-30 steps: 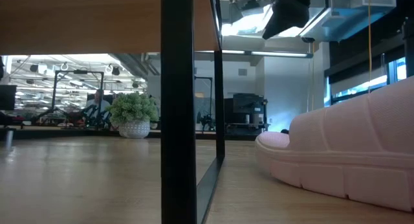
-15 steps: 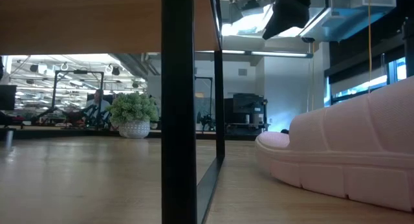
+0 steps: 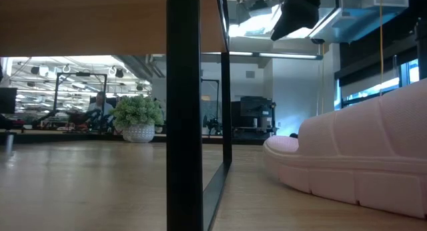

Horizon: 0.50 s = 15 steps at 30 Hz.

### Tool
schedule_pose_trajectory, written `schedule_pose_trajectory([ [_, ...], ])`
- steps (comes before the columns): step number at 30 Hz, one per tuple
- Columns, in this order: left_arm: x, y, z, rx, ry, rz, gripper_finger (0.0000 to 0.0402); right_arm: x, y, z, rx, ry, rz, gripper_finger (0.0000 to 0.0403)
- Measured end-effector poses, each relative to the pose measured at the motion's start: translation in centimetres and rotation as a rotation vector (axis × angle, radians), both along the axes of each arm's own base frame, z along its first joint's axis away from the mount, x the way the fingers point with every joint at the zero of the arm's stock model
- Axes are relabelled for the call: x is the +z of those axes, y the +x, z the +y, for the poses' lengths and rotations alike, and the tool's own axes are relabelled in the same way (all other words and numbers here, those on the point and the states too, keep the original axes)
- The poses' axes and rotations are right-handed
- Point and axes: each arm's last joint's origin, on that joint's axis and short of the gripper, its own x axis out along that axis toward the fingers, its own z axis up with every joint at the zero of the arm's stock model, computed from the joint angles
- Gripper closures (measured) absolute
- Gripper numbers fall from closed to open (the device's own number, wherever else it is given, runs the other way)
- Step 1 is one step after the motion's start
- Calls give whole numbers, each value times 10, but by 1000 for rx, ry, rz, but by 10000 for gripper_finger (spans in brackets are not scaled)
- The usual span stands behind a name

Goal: Pick and place slides into the shelf
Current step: Put the black slipper on the shelf

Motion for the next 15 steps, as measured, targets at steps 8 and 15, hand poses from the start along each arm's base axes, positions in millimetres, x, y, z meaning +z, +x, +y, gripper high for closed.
schedule_pose_trajectory([
  [8, 0, -4, -14, 23, -30, 17, 253, 0, 0, 0, -1, 1, -3, 164],
  [15, 0, -8, -24, 45, -54, 25, 253, 0, 0, 0, -2, 2, -5, 164],
])
